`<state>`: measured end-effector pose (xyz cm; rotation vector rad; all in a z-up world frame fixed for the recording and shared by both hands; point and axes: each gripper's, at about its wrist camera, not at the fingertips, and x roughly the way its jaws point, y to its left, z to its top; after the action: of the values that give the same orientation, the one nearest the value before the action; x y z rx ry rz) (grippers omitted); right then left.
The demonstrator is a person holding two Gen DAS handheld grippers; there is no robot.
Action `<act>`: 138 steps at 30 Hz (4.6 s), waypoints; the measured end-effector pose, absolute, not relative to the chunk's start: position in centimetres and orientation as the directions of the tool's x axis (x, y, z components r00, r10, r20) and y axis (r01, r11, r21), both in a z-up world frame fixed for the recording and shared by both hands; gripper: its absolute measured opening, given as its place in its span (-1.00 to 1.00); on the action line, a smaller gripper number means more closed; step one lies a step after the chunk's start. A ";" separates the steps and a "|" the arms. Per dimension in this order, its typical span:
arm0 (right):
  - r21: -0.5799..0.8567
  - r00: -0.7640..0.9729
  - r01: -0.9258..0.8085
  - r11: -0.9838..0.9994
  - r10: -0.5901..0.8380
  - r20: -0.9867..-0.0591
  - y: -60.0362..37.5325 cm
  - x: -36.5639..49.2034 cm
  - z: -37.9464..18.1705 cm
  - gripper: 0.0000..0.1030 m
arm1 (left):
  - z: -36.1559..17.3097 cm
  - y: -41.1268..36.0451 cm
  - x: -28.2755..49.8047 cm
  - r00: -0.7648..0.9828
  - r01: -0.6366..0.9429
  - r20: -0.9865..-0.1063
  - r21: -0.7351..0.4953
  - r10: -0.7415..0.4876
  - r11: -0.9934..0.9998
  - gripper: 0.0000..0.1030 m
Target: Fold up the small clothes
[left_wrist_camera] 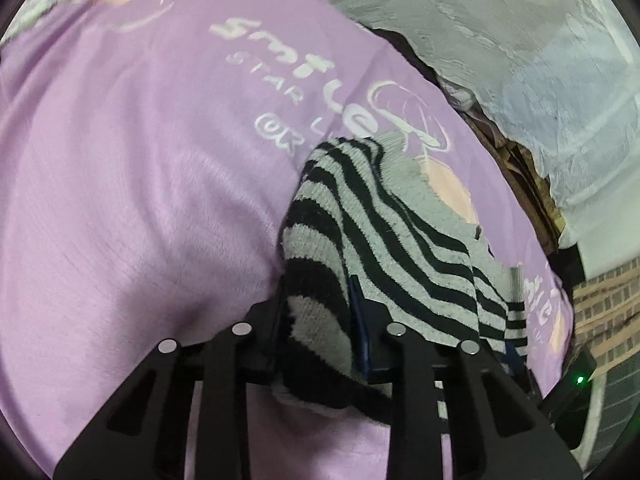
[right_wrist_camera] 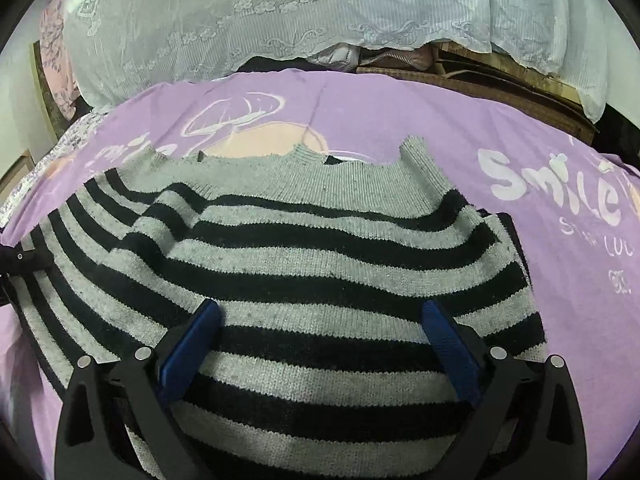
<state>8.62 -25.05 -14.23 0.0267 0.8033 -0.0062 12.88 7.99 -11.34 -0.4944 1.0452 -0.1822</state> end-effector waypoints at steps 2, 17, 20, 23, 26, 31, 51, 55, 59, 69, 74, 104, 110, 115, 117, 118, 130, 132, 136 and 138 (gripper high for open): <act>0.035 0.669 0.018 0.999 0.014 -0.743 -25.2 9.1 -13.6 0.93 | -10.6 7.5 12.8 0.504 -0.066 -0.789 -0.439 -0.350 0.896 -0.50; 0.382 0.593 -0.040 0.923 0.330 -0.735 -22.6 12.7 -8.6 0.93 | -10.3 7.0 11.6 0.551 -0.035 -0.770 -0.405 -0.321 0.914 -0.52; 0.466 0.525 -0.065 0.882 0.428 -0.736 -21.3 14.3 -8.0 0.93 | -8.9 5.8 10.8 0.594 0.030 -0.753 -0.332 -0.284 0.943 -0.56; 0.535 0.430 -0.091 0.840 0.518 -0.740 -19.4 16.8 -7.5 0.88 | -7.2 3.3 9.6 0.656 0.128 -0.720 -0.189 -0.226 0.974 -0.57; 0.581 0.356 -0.112 0.806 0.578 -0.734 -17.6 19.0 -6.6 0.88 | -6.0 0.7 8.2 0.709 0.209 -0.678 -0.060 -0.193 0.976 -0.58; 0.621 0.271 -0.144 0.771 0.634 -0.724 -15.3 20.9 -5.2 0.88 | -5.9 -1.4 7.1 0.724 0.270 -0.664 0.018 -0.190 0.963 -0.60; 0.537 0.262 -0.181 0.824 0.567 -0.781 -19.9 19.9 -4.4 -0.62 | -2.9 -8.4 3.3 0.727 0.449 -0.618 0.100 -0.298 0.888 -0.67; 0.569 0.288 -0.163 0.806 0.591 -0.754 -23.2 19.0 -3.9 -0.63 | -2.4 -11.2 2.4 0.720 0.494 -0.612 0.120 -0.328 0.861 -0.68; 0.584 0.310 -0.169 0.794 0.605 -0.733 -26.2 18.1 -3.3 -0.67 | -2.2 -13.6 1.9 0.709 0.512 -0.616 0.115 -0.343 0.851 -0.68; 0.601 0.342 -0.146 0.786 0.610 -0.715 -34.2 16.4 -3.9 -0.69 | -2.8 -20.7 0.9 0.672 0.570 -0.633 0.111 -0.385 0.814 -0.68; 0.616 0.351 -0.123 0.778 0.615 -0.706 -37.9 15.5 -5.0 -0.69 | -3.7 -24.0 0.7 0.643 0.605 -0.657 0.120 -0.394 0.787 -0.68; 0.772 0.326 0.008 0.636 0.728 -0.603 -42.3 13.8 -12.2 0.17 | -0.9 -16.8 2.2 0.694 0.419 -0.666 0.066 -0.272 0.906 -0.25; 0.785 0.325 0.053 0.618 0.732 -0.598 -41.0 15.5 -13.0 0.17 | -2.9 -11.7 7.3 0.697 0.223 -0.709 0.065 -0.113 0.973 -0.20; 0.759 0.347 0.043 0.650 0.703 -0.621 -39.6 16.0 -12.9 -0.42 | -6.0 -12.0 9.0 0.653 0.193 -0.754 0.069 -0.075 0.979 -0.22; 0.748 0.384 0.035 0.663 0.682 -0.623 -39.9 15.6 -12.2 -0.71 | -5.7 -12.3 8.3 0.655 0.193 -0.752 0.071 -0.074 0.979 -0.29; 0.752 0.401 0.030 0.659 0.681 -0.613 -40.3 15.3 -11.7 -0.71 | -5.6 -12.5 8.2 0.648 0.199 -0.757 0.058 -0.087 0.978 -0.31; 0.707 0.445 0.174 0.685 0.586 -0.677 -45.9 13.0 -16.2 -0.48 | -8.6 -20.6 6.7 0.683 0.350 -0.730 0.301 -0.021 0.887 -0.28; 0.731 0.462 0.181 0.658 0.600 -0.653 -46.0 12.7 -16.6 -0.47 | -8.6 -20.5 7.0 0.684 0.344 -0.729 0.301 -0.018 0.889 -0.13; 0.706 0.466 0.179 0.686 0.573 -0.675 -45.8 12.2 -15.2 -0.31 | -7.5 -19.3 7.7 0.651 0.329 -0.759 0.251 -0.026 0.910 -0.04; 0.686 0.497 0.156 0.710 0.544 -0.676 -45.9 11.5 -13.5 -0.25 | -6.2 -19.1 7.6 0.650 0.325 -0.760 0.244 -0.028 0.913 -0.05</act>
<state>11.50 -45.90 -13.52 0.7760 1.0481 0.2661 7.62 -19.07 -6.22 0.3796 0.8446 -0.2064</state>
